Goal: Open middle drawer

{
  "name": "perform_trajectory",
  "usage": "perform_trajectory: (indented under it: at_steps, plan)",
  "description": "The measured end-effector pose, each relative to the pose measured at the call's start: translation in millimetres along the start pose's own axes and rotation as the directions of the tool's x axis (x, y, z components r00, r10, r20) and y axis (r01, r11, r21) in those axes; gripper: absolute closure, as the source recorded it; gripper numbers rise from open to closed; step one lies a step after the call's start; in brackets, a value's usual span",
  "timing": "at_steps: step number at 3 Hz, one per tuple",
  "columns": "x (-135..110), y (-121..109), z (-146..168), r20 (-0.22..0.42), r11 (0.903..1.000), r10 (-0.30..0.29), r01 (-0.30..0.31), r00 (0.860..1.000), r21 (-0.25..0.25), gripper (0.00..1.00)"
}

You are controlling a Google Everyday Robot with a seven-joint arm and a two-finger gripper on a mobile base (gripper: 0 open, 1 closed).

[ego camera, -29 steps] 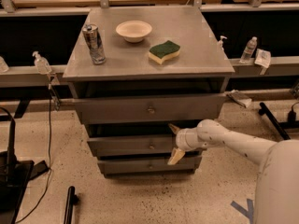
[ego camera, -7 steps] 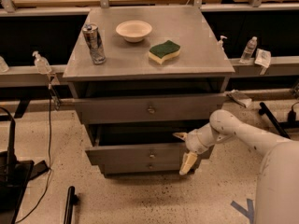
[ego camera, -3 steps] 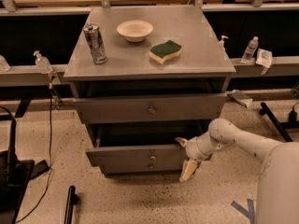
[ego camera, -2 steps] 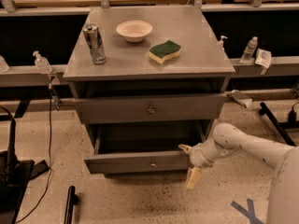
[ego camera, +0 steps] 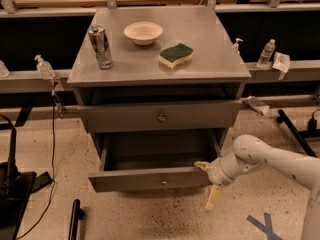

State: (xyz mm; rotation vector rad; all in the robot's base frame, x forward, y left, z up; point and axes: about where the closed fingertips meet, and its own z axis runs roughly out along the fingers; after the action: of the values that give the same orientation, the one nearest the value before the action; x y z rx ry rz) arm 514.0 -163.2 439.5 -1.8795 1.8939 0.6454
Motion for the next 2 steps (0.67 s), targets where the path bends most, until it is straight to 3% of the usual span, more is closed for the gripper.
perform_trajectory:
  at_steps: [1, 2]
  plan:
    - [-17.3, -18.1, -7.7, 0.027, 0.9971, -0.047, 0.045, 0.999, 0.062, 0.0]
    - [-21.5, -45.7, 6.5, -0.029, 0.9917, -0.092, 0.094, 0.995, 0.088, 0.0]
